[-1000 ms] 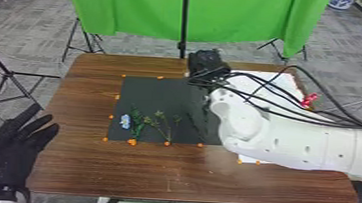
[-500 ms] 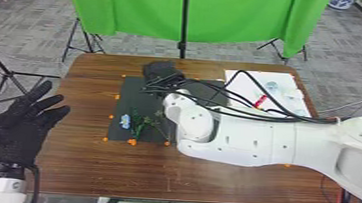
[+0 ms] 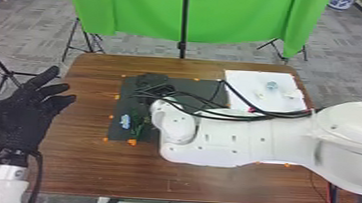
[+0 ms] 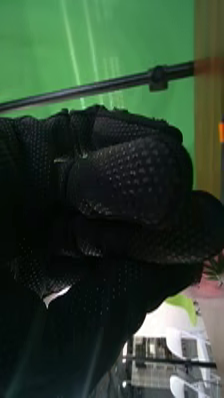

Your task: Arrange flowers

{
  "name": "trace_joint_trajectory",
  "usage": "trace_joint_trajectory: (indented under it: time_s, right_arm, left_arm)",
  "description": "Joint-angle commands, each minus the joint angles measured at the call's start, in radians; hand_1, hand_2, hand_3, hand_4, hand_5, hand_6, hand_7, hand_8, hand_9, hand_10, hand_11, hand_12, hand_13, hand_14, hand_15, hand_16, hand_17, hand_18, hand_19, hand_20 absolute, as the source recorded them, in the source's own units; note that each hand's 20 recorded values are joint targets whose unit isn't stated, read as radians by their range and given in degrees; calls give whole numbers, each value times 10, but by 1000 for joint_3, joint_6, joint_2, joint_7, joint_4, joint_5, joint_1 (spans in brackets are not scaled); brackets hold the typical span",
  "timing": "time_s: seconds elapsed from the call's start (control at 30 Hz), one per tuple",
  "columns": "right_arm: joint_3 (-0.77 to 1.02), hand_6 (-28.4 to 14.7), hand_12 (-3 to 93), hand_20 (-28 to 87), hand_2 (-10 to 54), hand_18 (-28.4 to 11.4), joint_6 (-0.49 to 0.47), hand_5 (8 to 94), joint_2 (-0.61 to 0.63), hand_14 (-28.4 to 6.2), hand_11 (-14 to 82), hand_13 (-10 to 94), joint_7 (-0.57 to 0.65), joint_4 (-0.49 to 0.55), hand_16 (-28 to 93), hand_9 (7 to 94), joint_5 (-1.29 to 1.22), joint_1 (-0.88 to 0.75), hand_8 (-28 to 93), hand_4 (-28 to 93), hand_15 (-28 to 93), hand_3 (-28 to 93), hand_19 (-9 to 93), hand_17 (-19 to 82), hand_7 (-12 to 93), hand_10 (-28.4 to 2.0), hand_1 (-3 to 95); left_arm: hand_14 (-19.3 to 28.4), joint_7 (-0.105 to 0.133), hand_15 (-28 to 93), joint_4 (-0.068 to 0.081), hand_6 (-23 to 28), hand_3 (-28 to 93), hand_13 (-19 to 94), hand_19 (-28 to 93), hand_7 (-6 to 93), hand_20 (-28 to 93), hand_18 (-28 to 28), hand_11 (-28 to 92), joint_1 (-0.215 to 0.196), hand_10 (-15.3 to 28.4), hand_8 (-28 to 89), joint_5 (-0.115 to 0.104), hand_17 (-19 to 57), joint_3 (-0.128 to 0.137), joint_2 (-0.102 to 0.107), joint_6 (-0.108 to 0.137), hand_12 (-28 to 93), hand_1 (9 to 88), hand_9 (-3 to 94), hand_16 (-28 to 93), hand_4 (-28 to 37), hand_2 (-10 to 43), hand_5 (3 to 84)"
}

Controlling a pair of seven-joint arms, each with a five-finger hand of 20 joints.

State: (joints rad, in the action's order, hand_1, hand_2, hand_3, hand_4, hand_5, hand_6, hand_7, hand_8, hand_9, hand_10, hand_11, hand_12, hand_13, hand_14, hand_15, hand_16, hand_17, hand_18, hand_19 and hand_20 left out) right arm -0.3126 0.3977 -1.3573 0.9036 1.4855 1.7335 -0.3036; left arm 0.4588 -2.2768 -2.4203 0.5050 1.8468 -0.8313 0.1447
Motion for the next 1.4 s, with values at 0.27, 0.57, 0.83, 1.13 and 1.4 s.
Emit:
trace_joint_trajectory:
  time_s: [0.27, 0.57, 0.83, 1.13, 1.4]
  right_arm:
    - [-2, 48, 173, 166, -95, -162, 31, 828, -53, -41, 333, 863, 58, -21, 217, 937, -27, 62, 15, -283, 582, 675, 829, 317, 161, -66, 516]
    - [6, 45, 170, 170, -95, -158, 15, 812, -41, -38, 331, 863, 77, -32, 215, 937, -29, 46, 6, -283, 579, 638, 830, 317, 169, -58, 503]
    - [50, 43, 172, 171, -95, -159, -35, 787, -29, -39, 311, 858, 46, -29, 213, 937, -11, 7, -10, -283, 577, 587, 830, 312, 180, -56, 498]
    - [54, 51, 172, 174, -95, -157, -57, 773, -30, -34, 302, 855, 49, -28, 209, 937, 14, -7, -21, -283, 576, 560, 828, 308, 194, -49, 509]
    - [39, 53, 171, 173, -92, -156, -44, 752, -31, -29, 304, 858, 64, -29, 204, 937, 3, 10, -38, -283, 573, 527, 827, 310, 221, -44, 490]
  left_arm:
    - [284, -60, 740, 4, 60, 793, 278, 639, 213, 170, 233, 471, 55, 177, -141, 15, -80, 15, -4, -31, 20, 203, 340, -196, -282, 50, 359]
    - [280, -82, 675, 14, 75, 791, 252, 617, 154, 181, 230, 373, 78, 190, -102, 16, -84, 19, -20, -40, 62, 208, 335, -161, -277, 54, 362]
    - [278, -123, 654, 21, 79, 788, 245, 602, 140, 195, 227, 338, 104, 191, -97, 17, -85, 30, -48, -45, 81, 210, 332, -147, -274, 56, 361]
    - [255, -113, 504, 18, 102, 791, 236, 550, 85, 245, 220, 189, 100, 202, -70, 14, -88, 24, -42, -38, 132, 217, 317, -74, -274, 60, 363]
    - [237, -83, 394, 10, 110, 785, 238, 515, 56, 277, 214, 117, 77, 207, -56, 11, -88, 18, -26, -28, 164, 223, 306, -14, -267, 66, 361]
